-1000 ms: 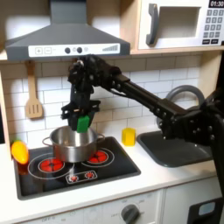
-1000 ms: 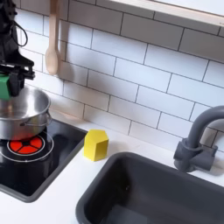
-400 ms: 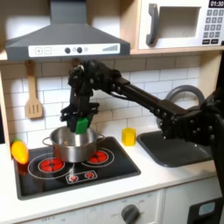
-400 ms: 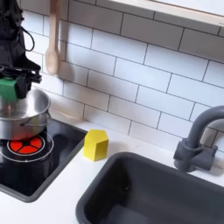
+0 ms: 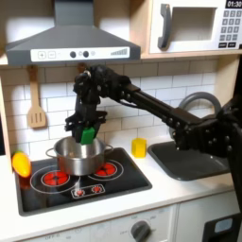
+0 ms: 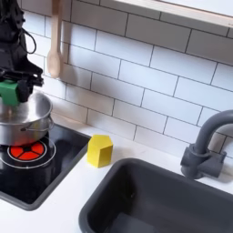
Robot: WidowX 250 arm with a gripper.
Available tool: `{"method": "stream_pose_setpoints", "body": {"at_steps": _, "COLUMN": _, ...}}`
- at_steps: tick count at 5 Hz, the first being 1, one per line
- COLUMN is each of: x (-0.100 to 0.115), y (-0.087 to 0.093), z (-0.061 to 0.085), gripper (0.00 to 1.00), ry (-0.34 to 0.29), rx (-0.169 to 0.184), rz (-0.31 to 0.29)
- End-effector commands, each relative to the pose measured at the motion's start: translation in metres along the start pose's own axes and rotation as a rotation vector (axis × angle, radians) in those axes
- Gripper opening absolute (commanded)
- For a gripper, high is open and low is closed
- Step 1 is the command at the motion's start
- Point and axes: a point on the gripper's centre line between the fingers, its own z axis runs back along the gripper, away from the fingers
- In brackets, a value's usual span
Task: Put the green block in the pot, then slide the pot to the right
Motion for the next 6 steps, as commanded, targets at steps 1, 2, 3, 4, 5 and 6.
{"method": "stream_pose_setpoints", "body": {"at_steps": 1, "x": -0.002, "y": 0.001, "z": -0.001, "gripper": 1.0, "ry": 0.016, "rx": -0.005, "rz": -0.016}}
{"method": "stream_pose_setpoints", "body": {"at_steps": 2, "x": -0.004, "y": 0.0, "z": -0.006, "gripper": 1.0, "ry": 0.032, "rx": -0.01, "rz": -0.022}}
{"method": "stream_pose_setpoints", "body": {"at_steps": 3, "x": -0.008, "y": -0.003, "z": -0.01, "gripper": 1.0, "ry": 0.05, "rx": -0.012, "rz": -0.04}}
{"method": "stream_pose_setpoints", "body": {"at_steps": 4, "x": -0.011, "y": -0.002, "z": -0.016, "gripper": 1.0, "ry": 0.067, "rx": -0.014, "rz": -0.038}}
{"method": "stream_pose_setpoints", "body": {"at_steps": 5, "x": -0.012, "y": -0.003, "z": -0.021, "gripper": 1.0, "ry": 0.081, "rx": -0.019, "rz": -0.042}}
{"method": "stream_pose_setpoints", "body": {"at_steps": 6, "x": -0.012, "y": -0.002, "z": -0.024, "gripper": 1.0, "ry": 0.087, "rx": -0.018, "rz": -0.043}}
